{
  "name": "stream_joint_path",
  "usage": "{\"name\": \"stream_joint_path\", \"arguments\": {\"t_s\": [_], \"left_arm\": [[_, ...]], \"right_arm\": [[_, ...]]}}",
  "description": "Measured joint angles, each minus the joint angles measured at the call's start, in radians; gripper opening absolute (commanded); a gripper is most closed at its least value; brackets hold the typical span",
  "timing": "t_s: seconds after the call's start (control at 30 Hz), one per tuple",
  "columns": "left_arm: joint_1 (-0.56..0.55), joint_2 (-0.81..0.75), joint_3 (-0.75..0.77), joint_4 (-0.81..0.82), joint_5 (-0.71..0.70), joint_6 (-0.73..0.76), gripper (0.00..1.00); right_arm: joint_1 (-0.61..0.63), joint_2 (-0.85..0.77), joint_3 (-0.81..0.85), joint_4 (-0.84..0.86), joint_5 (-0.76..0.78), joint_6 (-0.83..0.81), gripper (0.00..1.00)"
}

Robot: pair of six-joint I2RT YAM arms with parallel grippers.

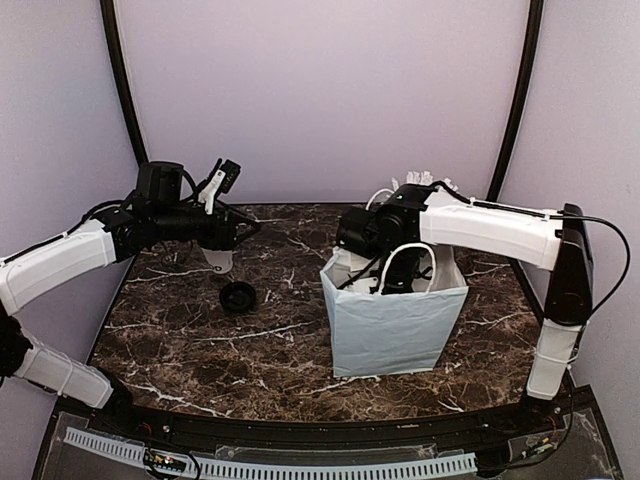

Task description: Pack the takeout coffee

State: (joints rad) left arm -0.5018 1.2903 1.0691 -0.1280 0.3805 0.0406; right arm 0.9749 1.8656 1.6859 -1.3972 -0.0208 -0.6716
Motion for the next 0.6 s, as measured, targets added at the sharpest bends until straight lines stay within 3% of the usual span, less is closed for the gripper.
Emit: {"name": "stream_joint_path", "arguments": {"t_s": [0.6], "left_arm": [[0.008, -0.016, -0.044, 0.052, 0.042, -0.001, 0.56]], "right_arm": [[0.001, 0.001, -0.309, 0.26, 0.002, 0.001, 0.29]]}}
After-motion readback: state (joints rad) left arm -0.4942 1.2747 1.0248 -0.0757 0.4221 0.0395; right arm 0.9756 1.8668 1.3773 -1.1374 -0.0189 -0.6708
